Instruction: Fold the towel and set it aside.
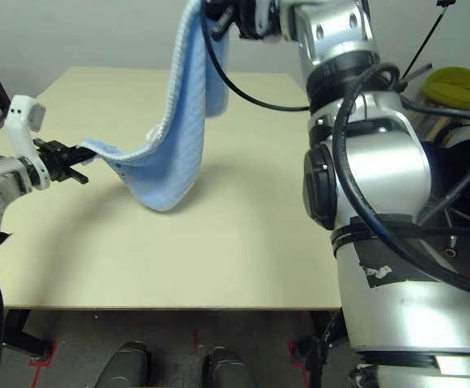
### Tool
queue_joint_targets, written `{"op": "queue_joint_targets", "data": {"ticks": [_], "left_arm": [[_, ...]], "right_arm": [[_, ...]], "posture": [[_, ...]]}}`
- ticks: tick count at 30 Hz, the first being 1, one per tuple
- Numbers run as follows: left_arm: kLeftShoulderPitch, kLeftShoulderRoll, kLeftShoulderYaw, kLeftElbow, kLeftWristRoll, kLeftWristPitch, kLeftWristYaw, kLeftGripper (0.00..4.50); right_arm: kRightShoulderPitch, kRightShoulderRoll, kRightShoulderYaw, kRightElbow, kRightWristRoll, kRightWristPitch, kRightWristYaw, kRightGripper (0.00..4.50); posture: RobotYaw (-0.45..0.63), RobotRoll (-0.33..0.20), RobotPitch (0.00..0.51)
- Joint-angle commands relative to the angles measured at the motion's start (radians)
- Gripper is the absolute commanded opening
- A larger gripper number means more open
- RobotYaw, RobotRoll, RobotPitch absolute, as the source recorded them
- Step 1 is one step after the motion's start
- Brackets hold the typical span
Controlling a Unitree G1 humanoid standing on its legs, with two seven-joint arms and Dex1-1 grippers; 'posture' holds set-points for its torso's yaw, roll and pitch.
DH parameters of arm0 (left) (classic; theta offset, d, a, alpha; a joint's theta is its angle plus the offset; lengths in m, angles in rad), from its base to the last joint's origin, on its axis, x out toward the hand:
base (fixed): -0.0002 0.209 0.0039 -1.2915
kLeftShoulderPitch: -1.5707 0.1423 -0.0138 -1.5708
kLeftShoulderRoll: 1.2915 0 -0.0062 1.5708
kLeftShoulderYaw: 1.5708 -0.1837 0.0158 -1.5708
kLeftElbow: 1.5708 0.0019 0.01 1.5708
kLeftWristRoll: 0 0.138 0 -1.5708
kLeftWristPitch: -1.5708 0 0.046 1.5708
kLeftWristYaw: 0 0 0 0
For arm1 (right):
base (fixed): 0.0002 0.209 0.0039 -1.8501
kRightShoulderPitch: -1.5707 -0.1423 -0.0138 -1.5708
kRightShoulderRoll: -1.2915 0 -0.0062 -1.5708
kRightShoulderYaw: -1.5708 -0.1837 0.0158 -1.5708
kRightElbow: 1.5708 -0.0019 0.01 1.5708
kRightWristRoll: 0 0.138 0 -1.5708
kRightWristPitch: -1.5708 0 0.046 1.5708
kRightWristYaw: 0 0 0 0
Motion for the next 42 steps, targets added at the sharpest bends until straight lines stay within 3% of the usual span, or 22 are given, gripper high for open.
{"op": "queue_joint_targets", "data": {"ticks": [1,8,11,15,19,22,25,29,34,42], "left_arm": [[-0.038,0.053,-0.039,0.022,-0.024,0.031,-0.135,0.01],[-0.096,0.180,-0.140,0.017,-0.090,0.120,-0.476,0.01],[-0.157,0.180,-0.188,0.120,-0.031,0.064,-0.525,0.01],[-0.290,0.090,-0.217,0.419,0.087,-0.105,-0.447,0.01],[-0.455,-0.026,-0.202,0.778,0.221,-0.383,-0.197,0.01],[-0.567,-0.076,-0.177,0.946,0.294,-0.581,0.066,0.01],[-0.655,-0.090,-0.135,1.016,0.316,-0.702,0.227,0.01],[-0.699,-0.080,-0.105,1.038,0.335,-0.787,0.264,0.01],[-0.542,-0.048,-0.141,1.010,0.368,-0.753,0.039,0.01],[-0.218,-0.029,-0.115,0.846,0.341,-0.645,-0.110,0.01]], "right_arm": [[0.066,-0.029,0.029,-0.078,0.026,0.089,0.161,0.00],[0.198,-0.100,0.081,-0.297,0.107,0.331,0.489,0.00],[0.228,-0.095,0.105,-0.317,0.112,0.359,0.521,0.00],[0.220,-0.022,0.116,-0.091,0.018,0.135,0.220,0.00],[0.181,0.027,0.084,0.111,-0.029,-0.058,-0.144,0.00],[0.127,0.040,0.048,0.176,-0.035,-0.191,-0.368,0.00],[0.065,0.039,-0.004,0.202,-0.011,-0.242,-0.460,0.00],[0.037,0.030,-0.053,0.203,0.010,-0.280,-0.450,0.00],[0.192,0.013,-0.035,0.158,0.015,-0.245,-0.209,0.00],[0.456,-0.010,-0.007,0.086,-0.001,-0.188,-0.105,0.00]], "posture": [[0.14,0.000,0.033],[0.14,0.000,0.045],[0.13,0.000,0.056],[0.12,0.000,0.076],[0.11,0.000,0.091],[0.10,0.000,0.099],[0.10,0.000,0.103],[0.10,0.000,0.109],[0.10,0.000,0.119],[0.09,0.000,0.135]]}}
